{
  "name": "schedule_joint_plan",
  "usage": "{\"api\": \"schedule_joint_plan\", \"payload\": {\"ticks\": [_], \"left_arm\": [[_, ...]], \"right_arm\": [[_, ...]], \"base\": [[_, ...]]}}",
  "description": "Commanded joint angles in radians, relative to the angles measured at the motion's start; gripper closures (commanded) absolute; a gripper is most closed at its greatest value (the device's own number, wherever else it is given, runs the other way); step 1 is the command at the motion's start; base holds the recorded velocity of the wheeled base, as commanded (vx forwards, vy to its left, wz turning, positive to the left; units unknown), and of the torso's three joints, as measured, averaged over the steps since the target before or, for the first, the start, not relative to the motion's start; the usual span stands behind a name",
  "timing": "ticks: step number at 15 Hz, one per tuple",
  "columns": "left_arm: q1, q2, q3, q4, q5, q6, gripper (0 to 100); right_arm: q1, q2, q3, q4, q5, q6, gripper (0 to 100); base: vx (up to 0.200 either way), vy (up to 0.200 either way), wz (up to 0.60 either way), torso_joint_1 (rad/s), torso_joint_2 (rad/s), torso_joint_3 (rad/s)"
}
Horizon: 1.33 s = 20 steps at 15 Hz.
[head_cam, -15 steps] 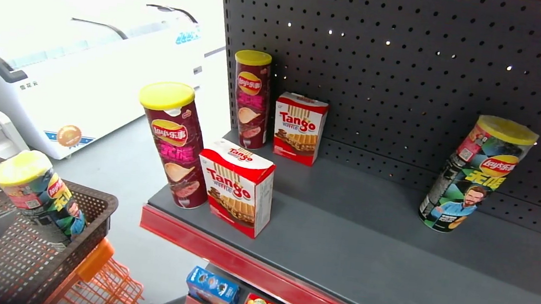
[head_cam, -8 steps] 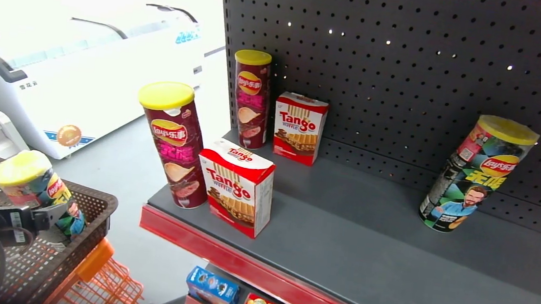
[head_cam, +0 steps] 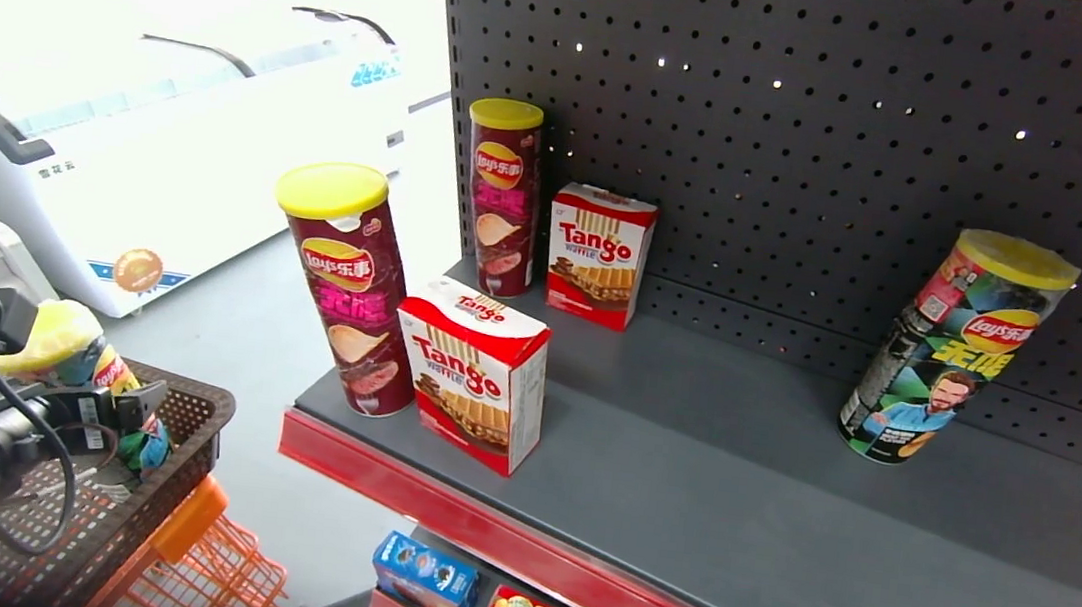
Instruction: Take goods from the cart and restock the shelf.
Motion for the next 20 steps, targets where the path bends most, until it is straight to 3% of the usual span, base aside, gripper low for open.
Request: {"api": "schedule_joint_plan", "payload": {"ticks": [1, 7, 8, 13, 17, 18, 20], "left_arm": [[0.000, 0.073, -0.029, -0.022, 0.001, 0.001, 0], [-0.003, 0.145, -0.072, -0.056, 0.002, -0.004, 0], [-0.003, 0.149, -0.086, -0.051, 0.001, -0.004, 100], [-0.025, 0.094, -0.112, -0.050, -0.001, 0.011, 100], [-0.031, -0.076, -0.117, 0.056, -0.049, 0.131, 100], [-0.051, -0.158, -0.113, 0.111, -0.091, 0.166, 100], [-0.089, -0.236, -0.120, 0.116, -0.116, 0.172, 100]], "right_arm": [[0.000, 0.001, 0.000, 0.000, 0.000, 0.000, 0], [0.000, 0.001, 0.000, 0.000, 0.000, 0.000, 0], [0.000, 0.001, 0.000, 0.000, 0.000, 0.000, 0], [0.000, 0.001, 0.000, 0.000, 0.000, 0.000, 0], [0.000, 0.001, 0.000, 0.000, 0.000, 0.000, 0], [0.000, 0.001, 0.000, 0.000, 0.000, 0.000, 0], [0.000, 0.001, 0.000, 0.000, 0.000, 0.000, 0]], "base": [[0.000, 0.000, 0.00, 0.000, 0.00, 0.000], [0.000, 0.000, 0.00, 0.000, 0.00, 0.000], [0.000, 0.000, 0.00, 0.000, 0.00, 0.000], [0.000, 0.000, 0.00, 0.000, 0.00, 0.000], [0.000, 0.000, 0.00, 0.000, 0.00, 0.000], [0.000, 0.000, 0.00, 0.000, 0.00, 0.000], [0.000, 0.000, 0.00, 0.000, 0.00, 0.000]]}}
